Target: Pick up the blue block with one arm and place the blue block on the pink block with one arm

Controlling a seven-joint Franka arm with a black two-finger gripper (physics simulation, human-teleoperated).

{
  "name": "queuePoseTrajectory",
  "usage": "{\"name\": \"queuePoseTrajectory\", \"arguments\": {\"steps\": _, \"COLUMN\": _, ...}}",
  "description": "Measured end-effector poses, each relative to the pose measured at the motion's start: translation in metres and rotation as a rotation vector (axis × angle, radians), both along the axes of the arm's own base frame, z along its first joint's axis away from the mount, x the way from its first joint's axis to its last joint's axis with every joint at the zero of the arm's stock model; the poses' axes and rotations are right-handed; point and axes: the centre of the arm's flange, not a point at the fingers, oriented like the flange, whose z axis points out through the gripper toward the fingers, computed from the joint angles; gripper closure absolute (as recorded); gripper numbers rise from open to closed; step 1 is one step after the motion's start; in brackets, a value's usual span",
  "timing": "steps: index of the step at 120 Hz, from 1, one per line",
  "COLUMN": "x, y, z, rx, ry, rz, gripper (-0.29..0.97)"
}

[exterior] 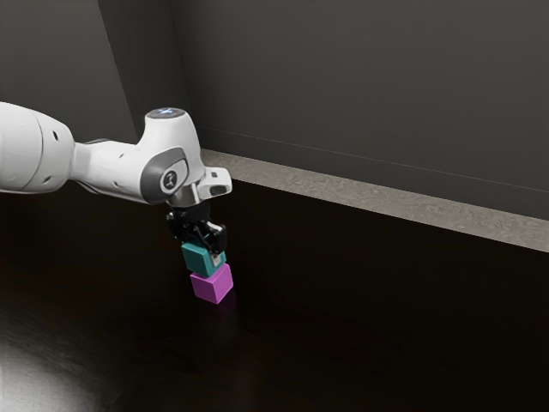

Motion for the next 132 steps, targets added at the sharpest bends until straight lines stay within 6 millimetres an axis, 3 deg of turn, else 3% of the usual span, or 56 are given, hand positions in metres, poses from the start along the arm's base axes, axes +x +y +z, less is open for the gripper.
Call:
{"name": "queuePoseTrajectory", "arguments": {"steps": 10, "x": 0.000, "y": 0.000, "z": 0.000, "rx": -0.001, "ry": 0.000, "rz": 0.000, "gripper": 0.29}}
{"name": "queuePoseTrajectory", "arguments": {"steps": 28, "x": 0.000, "y": -0.002, "z": 0.002, "rx": -0.007, "ry": -0.003, "rz": 0.000, "gripper": 0.15}}
{"name": "queuePoseTrajectory", "arguments": {"steps": 34, "x": 0.000, "y": -0.002, "z": 0.011, "rx": -0.010, "ry": -0.016, "rz": 0.000, "gripper": 0.11}}
{"name": "queuePoseTrajectory", "arguments": {"steps": 40, "x": -0.001, "y": -0.001, "z": 0.054, "rx": -0.021, "ry": -0.077, "rz": 0.000, "gripper": 0.09}}
{"name": "queuePoseTrajectory", "arguments": {"steps": 50, "x": -0.011, "y": 0.000, "z": 0.153, "rx": -0.044, "ry": -0.200, "rz": -0.003, "gripper": 0.06}}
{"name": "queuePoseTrajectory", "arguments": {"steps": 54, "x": -0.016, "y": 0.000, "z": 0.175, "rx": -0.049, "ry": -0.214, "rz": -0.004, "gripper": 0.05}}
{"name": "queuePoseTrajectory", "arguments": {"steps": 59, "x": -0.021, "y": 0.001, "z": 0.187, "rx": -0.052, "ry": -0.207, "rz": -0.004, "gripper": 0.04}}
{"name": "queuePoseTrajectory", "arguments": {"steps": 70, "x": -0.027, "y": 0.002, "z": 0.193, "rx": -0.049, "ry": -0.171, "rz": -0.006, "gripper": 0.03}}
{"name": "queuePoseTrajectory", "arguments": {"steps": 132, "x": -0.041, "y": -0.015, "z": 0.179, "rx": -0.034, "ry": -0.026, "rz": -0.041, "gripper": 0.00}}
